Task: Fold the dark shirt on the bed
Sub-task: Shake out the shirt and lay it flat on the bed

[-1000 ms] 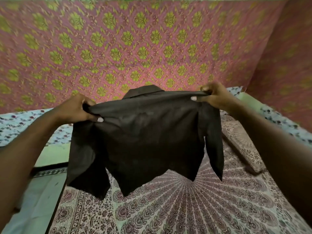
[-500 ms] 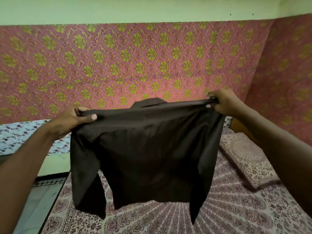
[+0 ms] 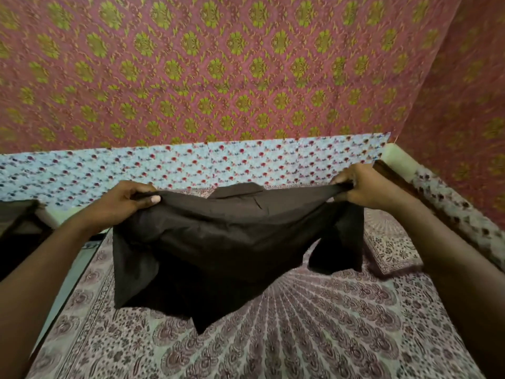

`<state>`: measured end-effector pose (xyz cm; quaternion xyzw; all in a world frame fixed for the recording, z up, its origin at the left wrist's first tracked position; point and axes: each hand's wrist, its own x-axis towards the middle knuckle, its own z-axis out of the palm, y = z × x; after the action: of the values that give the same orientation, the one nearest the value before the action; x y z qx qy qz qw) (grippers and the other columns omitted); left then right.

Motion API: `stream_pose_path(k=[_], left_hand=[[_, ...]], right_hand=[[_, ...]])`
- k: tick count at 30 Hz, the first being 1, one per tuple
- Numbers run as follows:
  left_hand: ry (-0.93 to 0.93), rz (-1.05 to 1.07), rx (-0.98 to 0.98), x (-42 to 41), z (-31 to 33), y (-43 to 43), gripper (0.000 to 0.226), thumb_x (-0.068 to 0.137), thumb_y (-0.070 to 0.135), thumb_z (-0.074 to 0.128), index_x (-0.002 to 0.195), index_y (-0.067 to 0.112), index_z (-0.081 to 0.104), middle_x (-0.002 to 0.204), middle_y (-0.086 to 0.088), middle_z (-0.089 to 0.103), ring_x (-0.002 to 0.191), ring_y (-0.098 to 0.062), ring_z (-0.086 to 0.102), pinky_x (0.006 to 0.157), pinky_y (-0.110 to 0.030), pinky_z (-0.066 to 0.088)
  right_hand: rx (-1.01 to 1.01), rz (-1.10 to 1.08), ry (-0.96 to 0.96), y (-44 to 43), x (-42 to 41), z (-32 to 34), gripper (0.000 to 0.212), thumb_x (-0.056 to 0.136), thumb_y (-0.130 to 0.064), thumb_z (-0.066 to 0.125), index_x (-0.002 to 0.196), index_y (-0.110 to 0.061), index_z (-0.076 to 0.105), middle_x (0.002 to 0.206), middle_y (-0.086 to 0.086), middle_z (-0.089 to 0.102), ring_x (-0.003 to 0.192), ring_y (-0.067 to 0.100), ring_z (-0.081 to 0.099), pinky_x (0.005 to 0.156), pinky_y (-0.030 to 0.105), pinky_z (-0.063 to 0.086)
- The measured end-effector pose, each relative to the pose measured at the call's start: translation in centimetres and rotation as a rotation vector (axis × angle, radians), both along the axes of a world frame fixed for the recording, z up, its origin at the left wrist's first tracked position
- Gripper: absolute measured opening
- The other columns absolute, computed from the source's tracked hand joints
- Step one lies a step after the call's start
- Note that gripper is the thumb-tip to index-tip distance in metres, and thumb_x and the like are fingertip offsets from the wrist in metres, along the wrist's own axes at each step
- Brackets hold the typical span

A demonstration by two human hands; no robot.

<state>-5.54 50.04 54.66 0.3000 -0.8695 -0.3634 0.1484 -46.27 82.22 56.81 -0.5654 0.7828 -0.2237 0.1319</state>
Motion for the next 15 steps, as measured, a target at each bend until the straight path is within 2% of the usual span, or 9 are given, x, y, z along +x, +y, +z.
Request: stream_pose_path(k=[2, 4, 6, 8, 10, 11, 13, 15], left_hand=[[-0.015, -0.004, 0.037, 0.7, -0.9, 1.6, 0.014, 0.094, 0.016, 0.068, 0.094, 0.010, 0.081, 0.095, 0.001, 0.079, 0.088, -0.013, 0.073, 0.078, -0.026, 0.057], [-0.014, 0.017, 0.078, 1.4, -1.1, 2.4, 0.013, 0.094, 0.011, 0.069, 0.091, 0.009, 0.082, 0.093, -0.005, 0.079, 0.087, -0.018, 0.074, 0.076, -0.024, 0.058], [-0.036, 0.014, 0.093, 2.0, -0.7, 3.1, 0.014, 0.094, 0.014, 0.070, 0.093, 0.016, 0.084, 0.095, 0.000, 0.080, 0.087, -0.014, 0.075, 0.078, -0.026, 0.057], [-0.056, 0.021, 0.054, 2.3, -0.3, 3.1, 0.013, 0.094, 0.020, 0.071, 0.099, 0.020, 0.083, 0.101, 0.009, 0.080, 0.094, -0.009, 0.074, 0.085, -0.029, 0.054], [-0.054, 0.044, -0.060, 2.0, 0.0, 3.4, 0.010, 0.093, 0.021, 0.072, 0.095, 0.025, 0.081, 0.094, 0.016, 0.079, 0.090, -0.003, 0.073, 0.082, -0.030, 0.054], [-0.046, 0.063, -0.154, 1.7, 0.2, 3.5, 0.009, 0.093, 0.022, 0.073, 0.089, 0.026, 0.081, 0.089, 0.014, 0.079, 0.085, -0.004, 0.073, 0.080, -0.033, 0.055], [-0.045, 0.119, -0.326, 0.9, 0.6, 3.3, 0.010, 0.091, 0.028, 0.075, 0.082, 0.025, 0.078, 0.081, 0.000, 0.077, 0.080, -0.018, 0.073, 0.079, -0.041, 0.055], [-0.063, 0.158, -0.440, 0.2, 1.2, 2.5, 0.018, 0.090, 0.038, 0.074, 0.085, 0.021, 0.078, 0.080, -0.010, 0.075, 0.077, -0.028, 0.071, 0.075, -0.039, 0.054]], right_hand=[[0.041, 0.071, -0.036, 1.9, 0.1, -1.5, 0.010, 0.084, -0.013, 0.086, 0.090, -0.020, 0.082, 0.087, -0.008, 0.079, 0.081, 0.004, 0.073, 0.073, 0.027, 0.059], [0.063, 0.105, -0.102, 3.4, 0.3, -2.1, 0.008, 0.085, -0.011, 0.084, 0.086, -0.019, 0.081, 0.079, -0.009, 0.078, 0.073, 0.002, 0.071, 0.066, 0.020, 0.056], [0.072, 0.123, -0.138, 4.5, 0.0, -2.2, 0.018, 0.087, -0.010, 0.083, 0.075, -0.023, 0.077, 0.073, -0.009, 0.075, 0.067, 0.002, 0.069, 0.061, 0.018, 0.052], [0.062, 0.119, -0.153, 4.8, -0.7, -2.2, 0.013, 0.087, -0.012, 0.082, 0.078, -0.021, 0.079, 0.076, -0.004, 0.077, 0.072, 0.008, 0.072, 0.063, 0.023, 0.055], [0.046, 0.116, -0.158, 4.8, -1.2, -1.9, 0.004, 0.087, -0.015, 0.083, 0.085, -0.018, 0.081, 0.083, -0.001, 0.079, 0.079, 0.016, 0.076, 0.069, 0.031, 0.060], [0.024, 0.119, -0.155, 4.6, -1.4, -1.7, 0.007, 0.087, -0.015, 0.083, 0.084, -0.020, 0.080, 0.081, -0.002, 0.079, 0.078, 0.015, 0.075, 0.068, 0.029, 0.059], [-0.009, 0.117, -0.146, 4.0, -1.8, -1.0, 0.019, 0.087, -0.012, 0.082, 0.077, -0.027, 0.077, 0.075, -0.008, 0.076, 0.072, 0.009, 0.072, 0.064, 0.018, 0.053], [-0.021, 0.099, -0.126, 3.0, -2.3, -0.5, 0.016, 0.087, -0.013, 0.082, 0.081, -0.027, 0.077, 0.076, -0.012, 0.076, 0.073, 0.006, 0.072, 0.064, 0.016, 0.053]])
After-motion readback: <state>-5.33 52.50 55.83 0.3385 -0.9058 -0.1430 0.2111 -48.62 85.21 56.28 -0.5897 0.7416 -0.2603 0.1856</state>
